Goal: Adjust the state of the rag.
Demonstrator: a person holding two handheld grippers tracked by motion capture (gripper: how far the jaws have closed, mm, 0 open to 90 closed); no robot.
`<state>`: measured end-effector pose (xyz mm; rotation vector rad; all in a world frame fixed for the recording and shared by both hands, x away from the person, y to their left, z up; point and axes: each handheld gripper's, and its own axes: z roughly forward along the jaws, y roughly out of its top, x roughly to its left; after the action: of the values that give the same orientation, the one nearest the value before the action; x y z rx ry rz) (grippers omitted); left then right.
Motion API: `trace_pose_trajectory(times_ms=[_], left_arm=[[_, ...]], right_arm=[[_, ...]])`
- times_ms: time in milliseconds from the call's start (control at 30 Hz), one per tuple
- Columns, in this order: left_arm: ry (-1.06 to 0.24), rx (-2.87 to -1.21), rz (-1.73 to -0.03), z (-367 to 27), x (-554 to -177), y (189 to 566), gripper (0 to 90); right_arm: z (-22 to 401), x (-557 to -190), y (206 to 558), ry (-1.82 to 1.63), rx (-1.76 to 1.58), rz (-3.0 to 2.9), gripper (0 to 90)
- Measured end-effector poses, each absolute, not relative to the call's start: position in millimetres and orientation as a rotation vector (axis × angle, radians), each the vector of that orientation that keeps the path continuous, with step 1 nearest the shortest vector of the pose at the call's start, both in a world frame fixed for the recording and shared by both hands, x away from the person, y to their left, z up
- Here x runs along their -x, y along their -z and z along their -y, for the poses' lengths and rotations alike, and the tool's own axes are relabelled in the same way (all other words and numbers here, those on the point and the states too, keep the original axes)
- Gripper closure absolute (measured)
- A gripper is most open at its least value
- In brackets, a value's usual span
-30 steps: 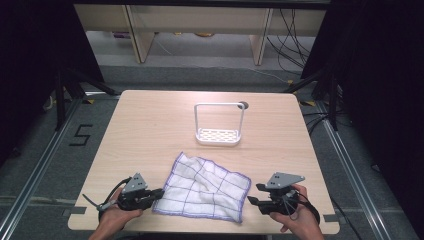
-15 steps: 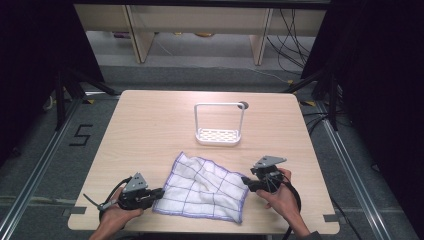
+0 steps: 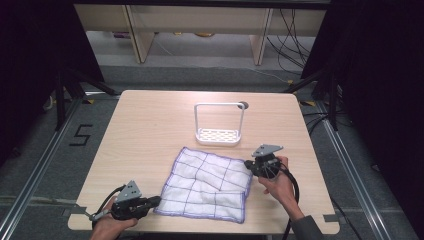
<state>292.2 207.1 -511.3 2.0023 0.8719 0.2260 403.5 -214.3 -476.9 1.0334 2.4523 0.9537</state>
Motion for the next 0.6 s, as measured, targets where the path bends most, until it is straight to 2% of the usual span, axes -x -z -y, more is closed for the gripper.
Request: trace_pose_trajectory(times_ms=[200, 233, 267, 333, 467, 500, 533, 600], left_arm=[[-0.219, -2.050, -0.863, -204, -292, 514, 86.4], [-0.217, -2.034, -0.855, -203, -292, 515, 86.3], [-0.217, -2.034, -0.855, -203, -292, 515, 86.3], [-0.219, -2.036, -0.856, -204, -290, 513, 86.0], [-0.237, -1.993, -0.871, -204, -290, 510, 81.4], [-0.260, -2.016, -0.869, -205, -289, 506, 78.2], [-0.257, -2.004, -0.875, -202, -287, 504, 68.6], [-0.254, -2.008, -0.876, -200, -285, 503, 65.7]], right_arm=[[212, -438, 484, -0.876, -0.982, -2.434, 84.5], [211, -446, 489, -0.873, -0.987, -2.422, 77.0], [211, -446, 489, -0.873, -0.987, -2.422, 77.0], [211, -450, 489, -0.833, -1.035, -2.385, 61.6], [216, -430, 471, -0.884, -1.080, -2.358, 54.4], [217, -424, 467, -0.900, -1.074, -2.360, 53.2], [217, -401, 460, -0.945, -1.103, -2.383, 51.0], [217, -392, 458, -0.959, -1.095, -2.396, 50.9]])
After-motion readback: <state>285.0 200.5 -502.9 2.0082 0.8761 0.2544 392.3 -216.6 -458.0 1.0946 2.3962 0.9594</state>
